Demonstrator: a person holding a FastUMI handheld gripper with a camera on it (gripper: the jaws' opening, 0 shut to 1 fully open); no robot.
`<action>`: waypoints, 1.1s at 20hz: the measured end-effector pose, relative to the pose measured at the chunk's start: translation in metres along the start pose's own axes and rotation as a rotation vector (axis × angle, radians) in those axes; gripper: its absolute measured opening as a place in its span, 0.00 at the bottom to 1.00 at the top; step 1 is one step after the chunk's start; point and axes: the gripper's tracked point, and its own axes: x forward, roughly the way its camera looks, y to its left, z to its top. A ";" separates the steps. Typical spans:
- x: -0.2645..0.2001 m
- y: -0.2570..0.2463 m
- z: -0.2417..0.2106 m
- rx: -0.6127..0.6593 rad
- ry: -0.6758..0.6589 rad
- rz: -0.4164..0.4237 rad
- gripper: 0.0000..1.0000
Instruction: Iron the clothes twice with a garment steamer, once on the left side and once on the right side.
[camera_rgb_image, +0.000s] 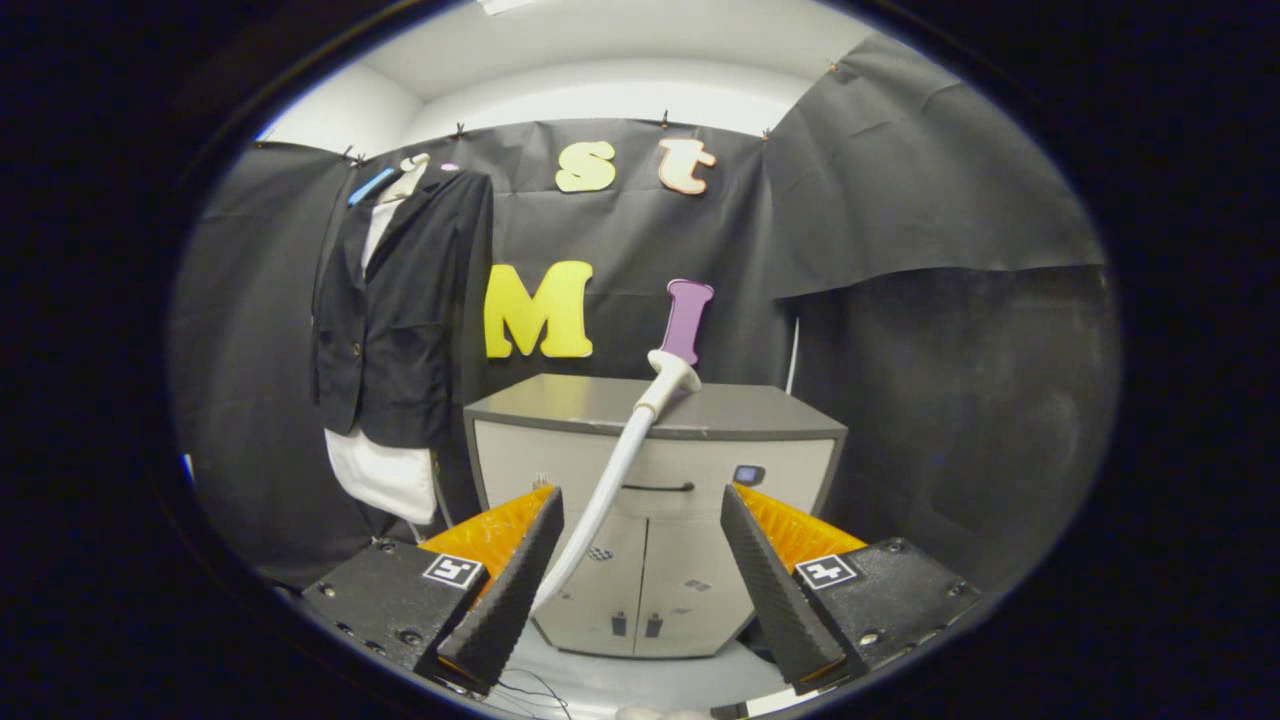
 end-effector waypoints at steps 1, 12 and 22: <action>0.022 -0.002 0.006 0.001 0.010 0.013 0.99; 0.235 -0.025 0.036 0.064 0.196 0.049 0.99; 0.277 -0.014 0.031 0.148 0.305 0.052 0.82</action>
